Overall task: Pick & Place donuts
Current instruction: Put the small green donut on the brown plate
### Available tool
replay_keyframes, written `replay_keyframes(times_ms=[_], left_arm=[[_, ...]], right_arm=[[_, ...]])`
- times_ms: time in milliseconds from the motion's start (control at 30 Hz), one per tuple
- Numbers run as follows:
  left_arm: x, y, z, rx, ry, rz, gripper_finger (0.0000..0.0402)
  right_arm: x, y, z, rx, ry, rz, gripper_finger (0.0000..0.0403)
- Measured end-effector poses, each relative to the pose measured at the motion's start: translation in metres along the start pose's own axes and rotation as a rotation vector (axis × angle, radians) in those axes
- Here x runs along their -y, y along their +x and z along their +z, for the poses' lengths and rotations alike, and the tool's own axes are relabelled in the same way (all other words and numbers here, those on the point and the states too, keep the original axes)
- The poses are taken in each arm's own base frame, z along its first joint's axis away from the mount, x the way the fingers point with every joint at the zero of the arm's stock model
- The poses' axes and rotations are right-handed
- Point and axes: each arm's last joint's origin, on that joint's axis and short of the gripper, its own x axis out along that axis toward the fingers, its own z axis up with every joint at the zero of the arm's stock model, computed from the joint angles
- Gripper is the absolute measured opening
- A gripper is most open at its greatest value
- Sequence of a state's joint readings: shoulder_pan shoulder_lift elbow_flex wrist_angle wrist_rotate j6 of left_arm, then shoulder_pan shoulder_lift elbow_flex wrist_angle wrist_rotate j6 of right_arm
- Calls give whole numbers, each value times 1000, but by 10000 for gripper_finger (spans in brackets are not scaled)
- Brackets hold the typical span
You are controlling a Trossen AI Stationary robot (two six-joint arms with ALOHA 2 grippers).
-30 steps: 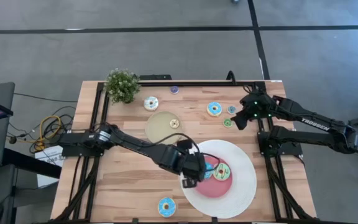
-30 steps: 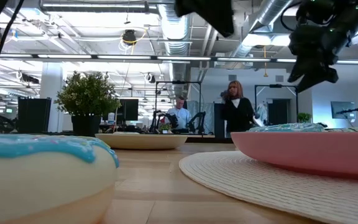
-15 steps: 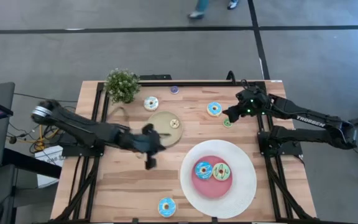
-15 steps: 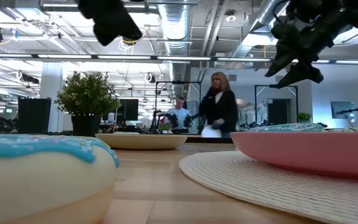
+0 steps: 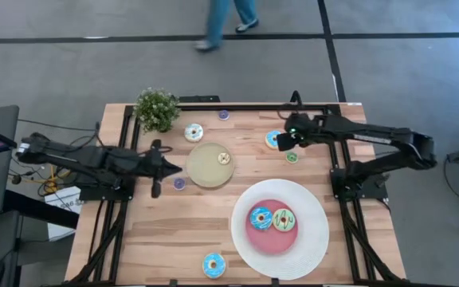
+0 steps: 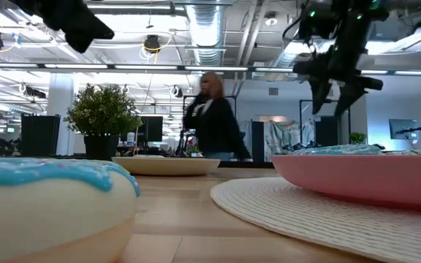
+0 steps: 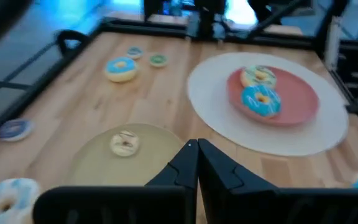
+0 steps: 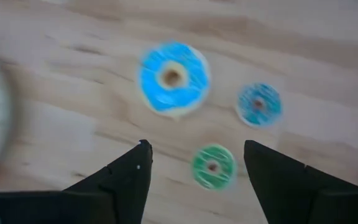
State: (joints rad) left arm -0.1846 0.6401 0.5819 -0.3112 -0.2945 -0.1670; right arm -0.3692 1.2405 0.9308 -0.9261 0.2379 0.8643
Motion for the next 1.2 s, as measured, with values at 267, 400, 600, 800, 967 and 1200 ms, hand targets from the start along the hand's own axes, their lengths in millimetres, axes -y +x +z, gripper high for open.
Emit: replay_keyframes(times_ms=[267, 400, 600, 800, 967, 1200], left_arm=[[-5, -11, -4, -22, 8, 37, 0], [-6, -8, -11, -98, 32, 48, 0], [-7, -7, -21, -203, 16, 67, 0], [-7, -6, -24, -234, 11, 70, 0], [-7, -7, -24, -243, 9, 49, 0], [-7, -7, -24, -242, 10, 50, 0]], right_arm=[[-9, 34, -4, -165, 105, -140, 302], [-16, 48, -8, -197, 132, -179, 326], [-22, 69, -14, -268, 111, -237, 359], [-21, 93, -21, -319, 94, -230, 367], [-13, 109, -30, -343, 142, -213, 349], [-8, 108, -32, -291, 170, -188, 309]])
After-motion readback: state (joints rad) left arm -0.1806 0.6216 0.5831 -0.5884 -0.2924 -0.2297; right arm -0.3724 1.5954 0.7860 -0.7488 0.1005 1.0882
